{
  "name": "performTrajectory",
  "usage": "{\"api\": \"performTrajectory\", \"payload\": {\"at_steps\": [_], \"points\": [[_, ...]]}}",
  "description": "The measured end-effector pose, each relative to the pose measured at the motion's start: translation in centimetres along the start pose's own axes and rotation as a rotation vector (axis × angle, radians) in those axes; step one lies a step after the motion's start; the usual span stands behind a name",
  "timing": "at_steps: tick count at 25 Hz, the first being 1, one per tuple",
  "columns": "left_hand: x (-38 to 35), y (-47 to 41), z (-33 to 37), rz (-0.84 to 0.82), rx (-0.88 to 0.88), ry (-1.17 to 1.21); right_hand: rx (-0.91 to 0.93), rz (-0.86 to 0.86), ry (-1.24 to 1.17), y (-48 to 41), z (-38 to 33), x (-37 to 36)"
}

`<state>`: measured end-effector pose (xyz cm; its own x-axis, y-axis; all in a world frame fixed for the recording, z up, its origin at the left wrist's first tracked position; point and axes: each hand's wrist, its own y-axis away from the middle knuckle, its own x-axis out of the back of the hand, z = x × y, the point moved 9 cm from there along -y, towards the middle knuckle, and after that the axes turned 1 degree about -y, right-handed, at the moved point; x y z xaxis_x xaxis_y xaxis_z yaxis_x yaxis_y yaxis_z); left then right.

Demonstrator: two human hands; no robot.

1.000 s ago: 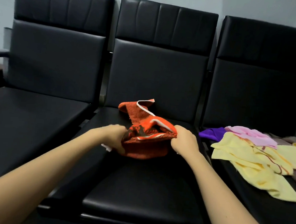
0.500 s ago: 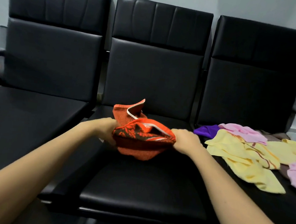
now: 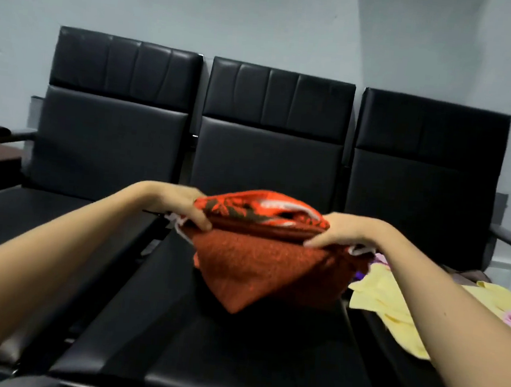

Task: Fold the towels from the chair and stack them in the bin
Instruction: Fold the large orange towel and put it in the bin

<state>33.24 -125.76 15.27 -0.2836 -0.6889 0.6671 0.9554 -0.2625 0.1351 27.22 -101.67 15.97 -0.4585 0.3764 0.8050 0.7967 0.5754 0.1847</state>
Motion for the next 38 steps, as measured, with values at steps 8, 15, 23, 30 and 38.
{"api": "performTrajectory", "payload": {"at_steps": [8,15,23,30,38], "points": [[-1.8,-5.4,-5.9,-0.099,0.319,-0.755,-0.107,-0.059,0.621,-5.8,2.1,-3.8],[15.0,-4.2,8.9,0.990,0.054,-0.706,0.048,0.906,0.600,-4.1,-7.8,14.4],[16.1,3.0,16.0,1.179,-0.337,-1.022,0.237,0.984,0.694,2.1,-12.6,17.2],[0.2,0.7,0.5,-0.424,0.364,-0.523,-0.270,-0.476,0.143,1.0,0.6,-0.6],[-7.5,-0.8,-8.7,-0.625,0.485,-0.188,-0.382,-0.823,-0.131,1.2,8.2,-9.9]]}}
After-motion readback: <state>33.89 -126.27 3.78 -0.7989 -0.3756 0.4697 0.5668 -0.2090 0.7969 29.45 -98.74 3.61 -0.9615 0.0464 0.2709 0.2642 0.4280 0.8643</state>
